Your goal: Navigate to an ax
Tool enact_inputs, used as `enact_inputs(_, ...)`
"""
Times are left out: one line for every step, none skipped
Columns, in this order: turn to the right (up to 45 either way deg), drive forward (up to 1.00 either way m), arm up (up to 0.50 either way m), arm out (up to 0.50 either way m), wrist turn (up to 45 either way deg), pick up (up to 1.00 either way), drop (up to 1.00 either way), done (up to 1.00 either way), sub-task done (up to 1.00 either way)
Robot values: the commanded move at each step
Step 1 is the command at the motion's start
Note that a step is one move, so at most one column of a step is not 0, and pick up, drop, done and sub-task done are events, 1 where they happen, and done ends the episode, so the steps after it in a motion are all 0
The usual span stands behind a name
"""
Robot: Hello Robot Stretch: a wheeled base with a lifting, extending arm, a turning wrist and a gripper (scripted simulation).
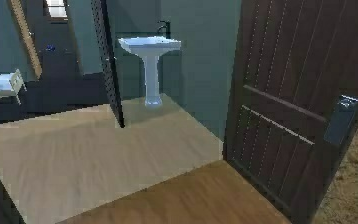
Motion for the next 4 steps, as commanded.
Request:
enact_inputs(-30.0, 0.00, 0.00, 0.00, 0.0, 0.00, 0.00, 0.00, 0.00)
enact_inputs(0.0, 1.00, 0.00, 0.00, 0.0, 0.00, 0.00, 0.00, 0.00)
enact_inputs(0.0, 1.00, 0.00, 0.00, 0.0, 0.00, 0.00, 0.00, 0.00)
enact_inputs(0.0, 1.00, 0.00, 0.00, 0.0, 0.00, 0.00, 0.00, 0.00)
